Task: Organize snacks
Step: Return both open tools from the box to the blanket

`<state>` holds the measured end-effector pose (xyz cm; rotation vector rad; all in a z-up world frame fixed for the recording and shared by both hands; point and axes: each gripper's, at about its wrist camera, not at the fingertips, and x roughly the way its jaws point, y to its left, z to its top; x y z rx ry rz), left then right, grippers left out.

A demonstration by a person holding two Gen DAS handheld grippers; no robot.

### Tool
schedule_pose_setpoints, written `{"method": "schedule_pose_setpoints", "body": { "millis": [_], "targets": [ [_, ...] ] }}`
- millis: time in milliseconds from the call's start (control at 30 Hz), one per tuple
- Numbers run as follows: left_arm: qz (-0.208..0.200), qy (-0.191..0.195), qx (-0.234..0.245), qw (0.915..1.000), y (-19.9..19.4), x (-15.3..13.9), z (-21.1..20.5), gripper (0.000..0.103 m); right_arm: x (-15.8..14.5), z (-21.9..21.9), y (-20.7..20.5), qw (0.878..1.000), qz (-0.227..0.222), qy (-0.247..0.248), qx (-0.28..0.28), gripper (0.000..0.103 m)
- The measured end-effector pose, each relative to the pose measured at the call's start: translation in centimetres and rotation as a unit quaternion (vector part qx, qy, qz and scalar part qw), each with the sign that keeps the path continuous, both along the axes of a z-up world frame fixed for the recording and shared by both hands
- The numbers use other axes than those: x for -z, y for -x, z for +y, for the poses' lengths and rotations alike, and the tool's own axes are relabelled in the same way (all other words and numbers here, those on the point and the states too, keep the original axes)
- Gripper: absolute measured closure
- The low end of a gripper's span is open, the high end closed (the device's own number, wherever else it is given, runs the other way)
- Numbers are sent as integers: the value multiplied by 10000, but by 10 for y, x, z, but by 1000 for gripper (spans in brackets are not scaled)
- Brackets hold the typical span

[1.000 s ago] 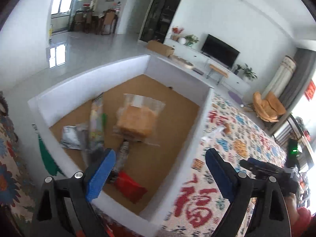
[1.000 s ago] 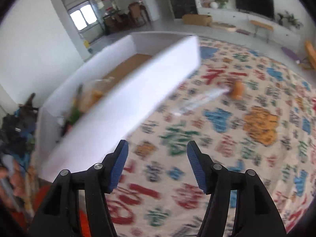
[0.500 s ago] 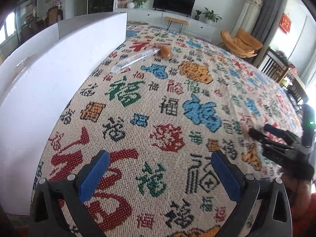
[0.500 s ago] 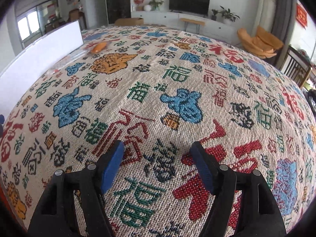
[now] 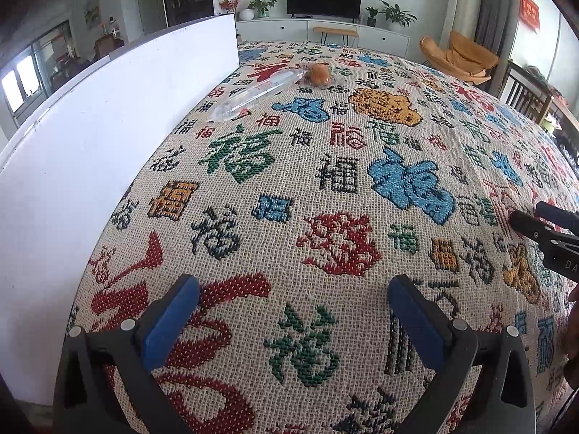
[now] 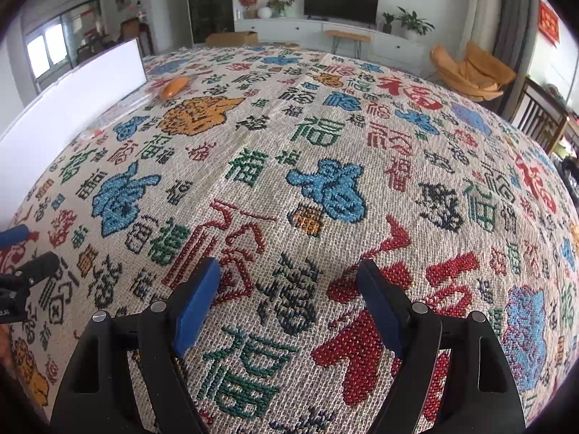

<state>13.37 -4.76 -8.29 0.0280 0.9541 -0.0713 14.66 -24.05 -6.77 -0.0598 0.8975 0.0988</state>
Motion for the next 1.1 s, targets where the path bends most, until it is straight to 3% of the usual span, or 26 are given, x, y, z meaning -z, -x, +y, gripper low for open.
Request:
{"method": "schedule_pose_setpoints", "body": {
  "millis": [933,1100],
  "targets": [
    [-9,-2,-7,10000,0,-1,-1,0,0,0,0,9999,64,-58,54,19],
    [-10,2,-10,10000,0,-1,0,0,-22,25,-41,9988,236,-190,-382,20]
  ]
}}
